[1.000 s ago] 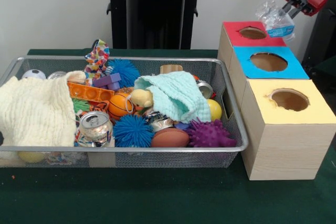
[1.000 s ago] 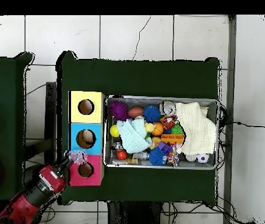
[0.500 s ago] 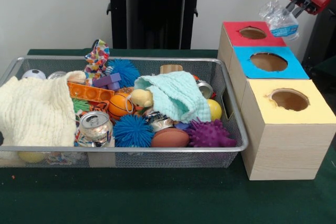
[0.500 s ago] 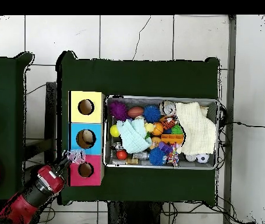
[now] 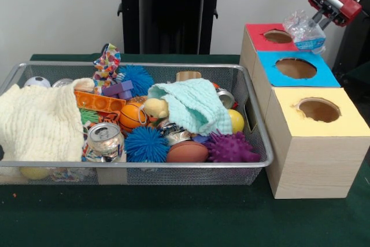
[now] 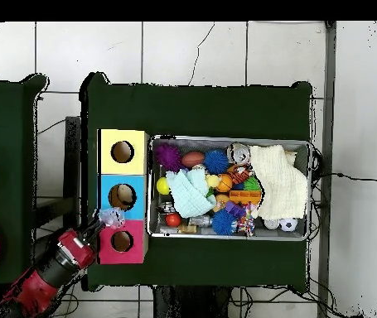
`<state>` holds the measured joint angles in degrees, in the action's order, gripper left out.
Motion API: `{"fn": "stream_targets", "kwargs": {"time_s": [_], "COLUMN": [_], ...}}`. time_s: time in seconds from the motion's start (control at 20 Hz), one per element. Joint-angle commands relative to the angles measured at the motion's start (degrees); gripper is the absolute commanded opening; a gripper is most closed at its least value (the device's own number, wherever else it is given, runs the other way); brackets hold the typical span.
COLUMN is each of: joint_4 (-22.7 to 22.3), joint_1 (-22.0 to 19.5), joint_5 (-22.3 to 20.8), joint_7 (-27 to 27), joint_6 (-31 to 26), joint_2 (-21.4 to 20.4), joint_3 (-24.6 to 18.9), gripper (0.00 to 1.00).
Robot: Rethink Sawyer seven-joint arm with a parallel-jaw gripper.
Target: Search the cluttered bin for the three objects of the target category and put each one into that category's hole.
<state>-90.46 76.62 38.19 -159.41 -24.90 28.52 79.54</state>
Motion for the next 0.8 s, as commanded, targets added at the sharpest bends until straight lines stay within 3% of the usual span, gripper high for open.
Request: {"fn": "stream_targets", "kwargs": {"time_s": [0.05, 0.8], "joint_4": [9.13, 9.02], "joint_1": [-2.78, -4.95], "joint_5": [-0.42, -1.36], "joint_7": [-10.14, -7.94], "joint_6": [-3.93, -1.01], "joint_2": [4.23, 4.1], "joint_3": [-0.73, 0.83], "gripper": [0.0, 0.0]}}
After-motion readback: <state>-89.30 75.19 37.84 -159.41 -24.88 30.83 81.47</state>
